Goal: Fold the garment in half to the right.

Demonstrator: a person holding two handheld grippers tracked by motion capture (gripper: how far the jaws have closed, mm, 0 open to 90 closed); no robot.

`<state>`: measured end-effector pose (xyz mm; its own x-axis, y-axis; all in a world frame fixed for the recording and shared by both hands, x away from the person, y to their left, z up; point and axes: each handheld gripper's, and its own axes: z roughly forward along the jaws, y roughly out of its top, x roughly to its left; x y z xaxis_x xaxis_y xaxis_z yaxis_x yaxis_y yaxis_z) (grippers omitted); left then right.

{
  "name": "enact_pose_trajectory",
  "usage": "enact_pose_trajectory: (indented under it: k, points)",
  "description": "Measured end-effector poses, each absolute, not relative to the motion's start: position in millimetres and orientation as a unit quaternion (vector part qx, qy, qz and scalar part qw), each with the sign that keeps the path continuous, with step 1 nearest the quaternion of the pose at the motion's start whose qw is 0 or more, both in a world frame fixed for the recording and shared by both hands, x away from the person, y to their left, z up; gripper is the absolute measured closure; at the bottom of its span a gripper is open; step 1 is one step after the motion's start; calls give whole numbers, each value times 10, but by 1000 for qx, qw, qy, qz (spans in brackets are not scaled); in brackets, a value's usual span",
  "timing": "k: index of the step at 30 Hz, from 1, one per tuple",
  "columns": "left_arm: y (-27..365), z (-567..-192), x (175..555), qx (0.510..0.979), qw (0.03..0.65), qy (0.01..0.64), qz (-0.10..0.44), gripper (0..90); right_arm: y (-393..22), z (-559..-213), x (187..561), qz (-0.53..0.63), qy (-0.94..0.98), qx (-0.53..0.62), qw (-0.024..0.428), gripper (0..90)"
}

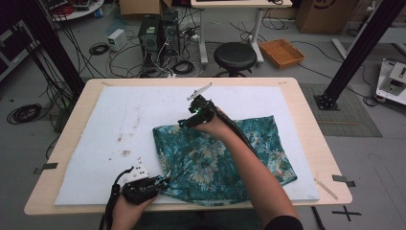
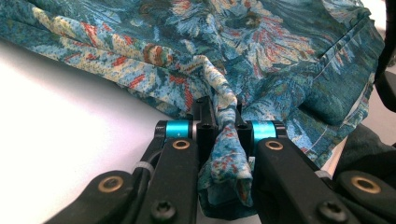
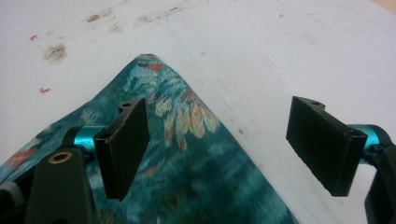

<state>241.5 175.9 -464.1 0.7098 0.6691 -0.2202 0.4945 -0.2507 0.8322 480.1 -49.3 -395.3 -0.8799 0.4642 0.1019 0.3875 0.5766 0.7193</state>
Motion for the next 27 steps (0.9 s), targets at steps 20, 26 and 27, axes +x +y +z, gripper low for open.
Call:
enact_pose_trajectory:
  k: [20,26,27]
  points:
    - [1742,-4652,2413,790,480,370,95,848,296,-4349,4800,357,910,211,10,308]
    - [1744,-4655,2413,789,482,370,95,848,457,-4392,4747,345,918,191,37,447]
    - [1743,-4656,2412,789,482,370,95,849,475,-4392,4738,344,919,190,42,464]
